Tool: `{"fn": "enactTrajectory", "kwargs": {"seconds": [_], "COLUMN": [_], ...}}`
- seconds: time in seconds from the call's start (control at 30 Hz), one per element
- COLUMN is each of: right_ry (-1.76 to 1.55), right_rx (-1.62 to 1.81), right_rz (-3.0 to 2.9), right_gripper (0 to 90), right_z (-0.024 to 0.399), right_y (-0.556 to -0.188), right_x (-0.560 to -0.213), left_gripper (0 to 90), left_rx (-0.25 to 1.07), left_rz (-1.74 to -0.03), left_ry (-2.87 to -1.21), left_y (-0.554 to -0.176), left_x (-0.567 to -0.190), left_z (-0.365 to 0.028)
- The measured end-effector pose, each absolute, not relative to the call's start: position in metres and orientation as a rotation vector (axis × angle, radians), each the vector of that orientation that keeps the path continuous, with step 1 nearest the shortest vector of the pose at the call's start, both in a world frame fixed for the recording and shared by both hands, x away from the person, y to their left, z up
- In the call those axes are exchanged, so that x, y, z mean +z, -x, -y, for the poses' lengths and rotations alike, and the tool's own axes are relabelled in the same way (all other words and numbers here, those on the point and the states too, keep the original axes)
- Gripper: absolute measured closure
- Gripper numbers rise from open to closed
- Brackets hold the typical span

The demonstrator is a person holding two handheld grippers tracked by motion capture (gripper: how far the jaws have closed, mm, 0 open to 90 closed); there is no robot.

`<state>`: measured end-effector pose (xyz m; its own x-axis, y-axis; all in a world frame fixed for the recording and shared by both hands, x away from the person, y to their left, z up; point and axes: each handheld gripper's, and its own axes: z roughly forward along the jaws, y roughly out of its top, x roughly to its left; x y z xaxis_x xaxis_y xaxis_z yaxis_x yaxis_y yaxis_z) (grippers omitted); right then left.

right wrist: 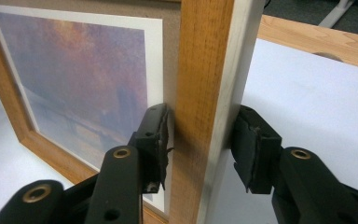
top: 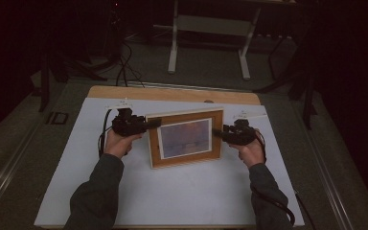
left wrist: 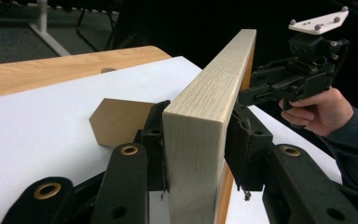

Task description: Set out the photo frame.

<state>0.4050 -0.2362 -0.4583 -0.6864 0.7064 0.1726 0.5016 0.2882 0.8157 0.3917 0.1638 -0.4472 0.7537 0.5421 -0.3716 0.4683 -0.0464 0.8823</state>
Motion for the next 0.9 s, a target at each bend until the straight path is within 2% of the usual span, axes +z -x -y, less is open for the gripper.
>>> {"fn": "enactTrajectory", "kwargs": {"seconds": [0.17,0.9], "right_ry": [-1.123,-1.205], "right_rx": [1.350,1.316], "right_rz": [-2.324,-2.262], "right_gripper": [61.3,61.6], "right_z": [0.238,0.236], "right_y": [-0.400,-0.382], "right_x": [-0.459,-0.458], "left_gripper": [62.1,60.2], "left_rx": [0.070,0.058], "left_rz": [-0.795,-0.736], "left_ry": [-1.663,-1.672], "left_y": [-0.396,-0.407], "left_x": [-0.450,-0.452], "left_z": [-0.165,-0.164]}}
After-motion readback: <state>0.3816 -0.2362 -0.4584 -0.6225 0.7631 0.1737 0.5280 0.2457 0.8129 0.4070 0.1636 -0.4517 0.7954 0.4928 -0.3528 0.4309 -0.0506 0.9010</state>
